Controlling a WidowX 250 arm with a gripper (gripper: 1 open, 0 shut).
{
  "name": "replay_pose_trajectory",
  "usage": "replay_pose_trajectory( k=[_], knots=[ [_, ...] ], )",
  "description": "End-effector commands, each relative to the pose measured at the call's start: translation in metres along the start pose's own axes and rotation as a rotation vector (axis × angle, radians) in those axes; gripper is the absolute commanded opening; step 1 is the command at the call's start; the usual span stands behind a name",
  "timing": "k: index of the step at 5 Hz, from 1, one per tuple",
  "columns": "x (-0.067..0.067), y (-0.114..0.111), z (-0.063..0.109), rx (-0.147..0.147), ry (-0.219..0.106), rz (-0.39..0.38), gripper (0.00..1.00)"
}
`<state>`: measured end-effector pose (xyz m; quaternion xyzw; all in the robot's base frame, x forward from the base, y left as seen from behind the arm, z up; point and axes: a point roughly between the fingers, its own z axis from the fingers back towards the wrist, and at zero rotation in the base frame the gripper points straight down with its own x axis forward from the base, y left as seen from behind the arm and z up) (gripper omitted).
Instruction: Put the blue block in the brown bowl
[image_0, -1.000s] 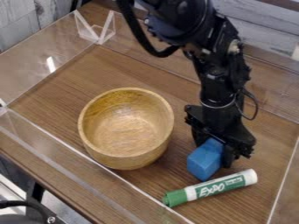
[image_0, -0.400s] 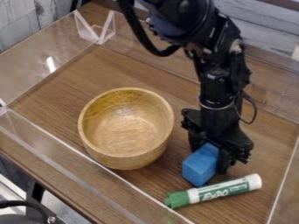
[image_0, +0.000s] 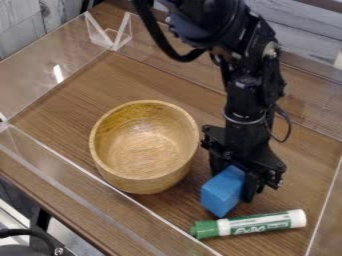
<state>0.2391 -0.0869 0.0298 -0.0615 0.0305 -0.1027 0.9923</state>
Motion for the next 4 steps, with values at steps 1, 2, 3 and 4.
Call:
replay_pose_trajectory(
  k=[1,2,3,4],
  knots=[
    [0.0118,-0.0058,0.0225,0.001,-0.075,-0.019,0.00],
    [0.0122,-0.0070,0.0252,0.006,-0.080,-0.018,0.00],
    [0.0125,-0.0087,0.0243,0.009,-0.083,-0.017,1.00],
    [0.0125,-0.0107,0.0176,0.011,-0.084,-0.017,1.00]
  ],
)
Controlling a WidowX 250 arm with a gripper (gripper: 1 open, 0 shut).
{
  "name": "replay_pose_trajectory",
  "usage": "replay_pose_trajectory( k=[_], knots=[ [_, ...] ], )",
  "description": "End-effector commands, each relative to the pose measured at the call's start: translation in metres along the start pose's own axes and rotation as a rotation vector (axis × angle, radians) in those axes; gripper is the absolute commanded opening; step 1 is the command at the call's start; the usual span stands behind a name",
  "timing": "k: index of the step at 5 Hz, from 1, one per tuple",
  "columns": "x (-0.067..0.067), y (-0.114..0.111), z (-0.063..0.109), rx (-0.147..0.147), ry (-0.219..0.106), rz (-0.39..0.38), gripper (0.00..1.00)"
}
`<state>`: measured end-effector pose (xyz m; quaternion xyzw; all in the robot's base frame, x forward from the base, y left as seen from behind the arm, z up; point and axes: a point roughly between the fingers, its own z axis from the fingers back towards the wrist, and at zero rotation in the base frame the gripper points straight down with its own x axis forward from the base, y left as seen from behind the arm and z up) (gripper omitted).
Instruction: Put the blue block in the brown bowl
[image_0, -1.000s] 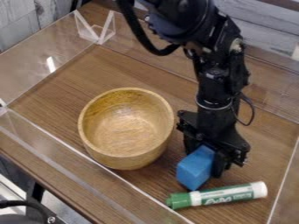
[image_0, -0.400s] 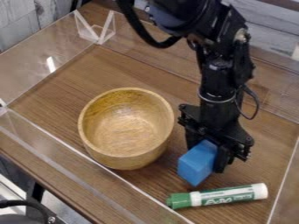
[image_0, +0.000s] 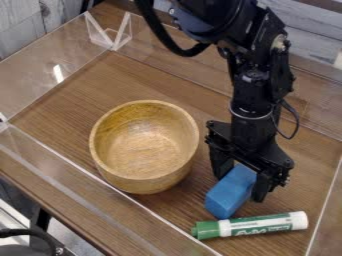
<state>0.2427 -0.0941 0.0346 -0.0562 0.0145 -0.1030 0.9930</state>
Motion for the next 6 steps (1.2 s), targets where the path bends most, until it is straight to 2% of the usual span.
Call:
replay_pose_trajectory(
  k=[1,5,6],
  knots=[
    [0.008,-0.002,0.012,-0.002,-0.051,-0.011,0.00],
    [0.006,0.003,0.034,0.024,-0.014,-0.001,0.00],
    [0.007,0.005,0.045,0.034,-0.012,0.007,0.00]
  ],
)
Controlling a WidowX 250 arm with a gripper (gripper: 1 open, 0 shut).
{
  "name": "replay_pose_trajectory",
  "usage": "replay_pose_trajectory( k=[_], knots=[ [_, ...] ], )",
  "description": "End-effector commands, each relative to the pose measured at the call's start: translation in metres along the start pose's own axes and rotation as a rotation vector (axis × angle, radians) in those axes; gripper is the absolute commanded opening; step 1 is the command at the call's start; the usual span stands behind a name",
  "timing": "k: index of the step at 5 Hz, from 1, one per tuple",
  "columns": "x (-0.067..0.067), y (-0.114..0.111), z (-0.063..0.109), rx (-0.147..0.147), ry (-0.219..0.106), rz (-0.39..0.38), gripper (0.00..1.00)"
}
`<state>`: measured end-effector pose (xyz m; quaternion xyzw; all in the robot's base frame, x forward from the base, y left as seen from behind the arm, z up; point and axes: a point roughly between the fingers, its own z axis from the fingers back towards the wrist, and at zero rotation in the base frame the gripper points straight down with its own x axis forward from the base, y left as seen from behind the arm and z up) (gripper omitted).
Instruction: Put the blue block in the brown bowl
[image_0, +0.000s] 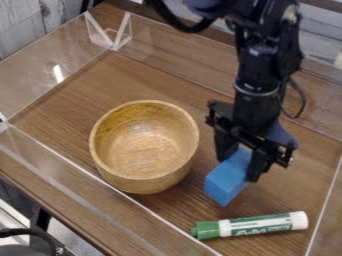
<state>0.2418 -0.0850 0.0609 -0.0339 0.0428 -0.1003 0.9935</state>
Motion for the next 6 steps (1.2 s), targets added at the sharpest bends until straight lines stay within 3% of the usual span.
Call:
replay_pose_trajectory(
  k=[1,3,4,5,6],
  knots=[
    [0.011,0.005,0.040,0.008,-0.099,0.022,0.00],
    [0.026,0.041,0.103,0.043,-0.214,0.139,0.00],
    [0.032,0.075,0.123,0.073,-0.239,0.167,0.00],
    [0.033,0.101,0.133,0.091,-0.271,0.195,0.00],
    [0.049,0.101,0.122,0.084,-0.286,0.186,0.00]
  ],
)
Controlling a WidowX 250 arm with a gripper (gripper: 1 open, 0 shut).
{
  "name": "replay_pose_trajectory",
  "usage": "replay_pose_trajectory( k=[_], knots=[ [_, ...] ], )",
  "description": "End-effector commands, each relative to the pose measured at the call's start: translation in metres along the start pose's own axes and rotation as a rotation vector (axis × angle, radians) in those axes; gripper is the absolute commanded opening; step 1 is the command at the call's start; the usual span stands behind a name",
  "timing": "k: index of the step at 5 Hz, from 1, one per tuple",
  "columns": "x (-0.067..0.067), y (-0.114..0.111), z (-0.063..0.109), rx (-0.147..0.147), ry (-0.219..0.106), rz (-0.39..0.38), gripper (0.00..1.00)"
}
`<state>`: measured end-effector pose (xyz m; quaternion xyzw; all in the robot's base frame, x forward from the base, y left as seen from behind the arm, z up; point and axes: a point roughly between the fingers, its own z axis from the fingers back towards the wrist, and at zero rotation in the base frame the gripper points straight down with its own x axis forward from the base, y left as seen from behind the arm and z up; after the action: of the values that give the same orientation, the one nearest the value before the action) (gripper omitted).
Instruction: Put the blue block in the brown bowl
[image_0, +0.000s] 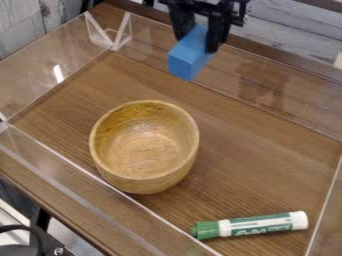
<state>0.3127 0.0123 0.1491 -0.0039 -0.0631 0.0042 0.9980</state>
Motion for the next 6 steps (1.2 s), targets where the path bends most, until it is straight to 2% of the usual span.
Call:
replay_pose_trajectory(
  k=[1,3,6],
  knots=[
    [0.022,-0.007,0.010,-0.010,-0.097,-0.035,0.00],
    [0.032,-0.018,-0.010,-0.034,-0.133,-0.054,0.00],
    [0.030,-0.029,-0.027,-0.046,-0.174,-0.052,0.00]
  ],
)
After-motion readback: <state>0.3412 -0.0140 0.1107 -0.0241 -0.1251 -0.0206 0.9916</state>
